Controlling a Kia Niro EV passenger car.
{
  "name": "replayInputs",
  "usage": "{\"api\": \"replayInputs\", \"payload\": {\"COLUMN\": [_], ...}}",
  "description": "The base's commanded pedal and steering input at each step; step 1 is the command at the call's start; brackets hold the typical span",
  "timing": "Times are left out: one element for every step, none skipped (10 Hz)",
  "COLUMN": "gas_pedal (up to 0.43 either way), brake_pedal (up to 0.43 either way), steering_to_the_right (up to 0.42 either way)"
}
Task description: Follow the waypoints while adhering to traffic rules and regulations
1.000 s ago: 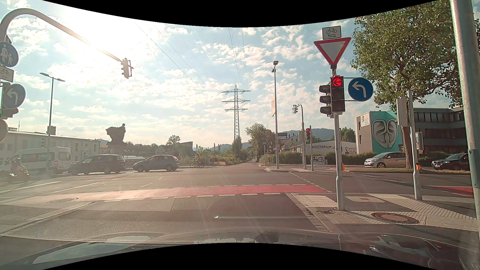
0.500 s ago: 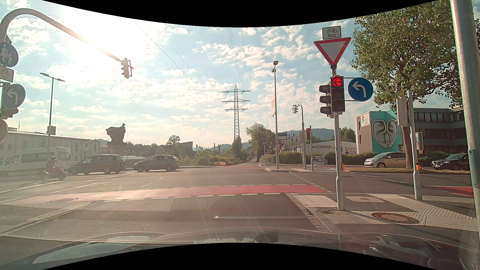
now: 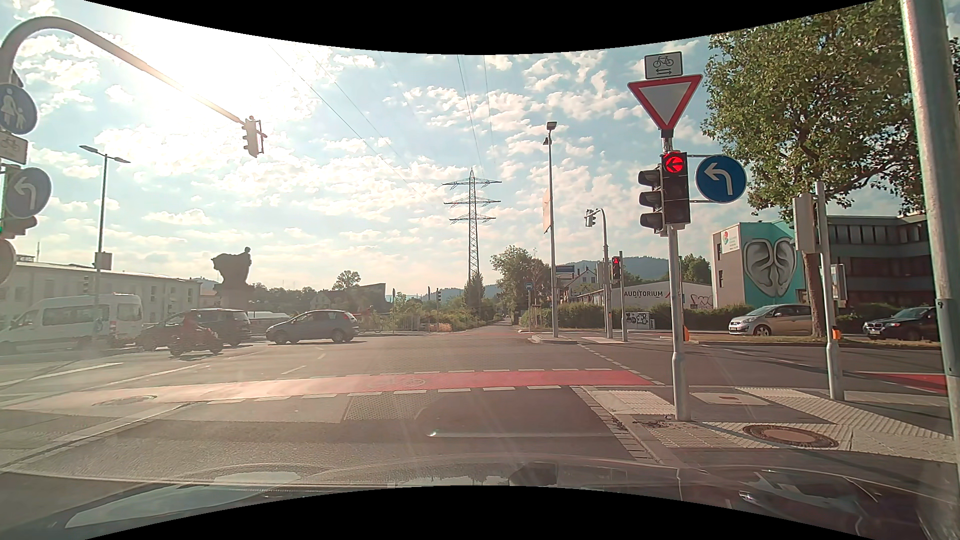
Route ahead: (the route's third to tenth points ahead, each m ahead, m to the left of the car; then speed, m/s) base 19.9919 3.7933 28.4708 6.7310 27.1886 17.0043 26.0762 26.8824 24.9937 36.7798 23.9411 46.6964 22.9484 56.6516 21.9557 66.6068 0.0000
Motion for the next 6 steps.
{"api": "replayInputs", "payload": {"gas_pedal": [0.000,0.000,0.000,0.000,0.000,0.000], "brake_pedal": [0.232,0.232,0.226,0.232,0.232,0.232], "steering_to_the_right": [-0.008,-0.009,-0.008,-0.009,-0.008,-0.009]}}
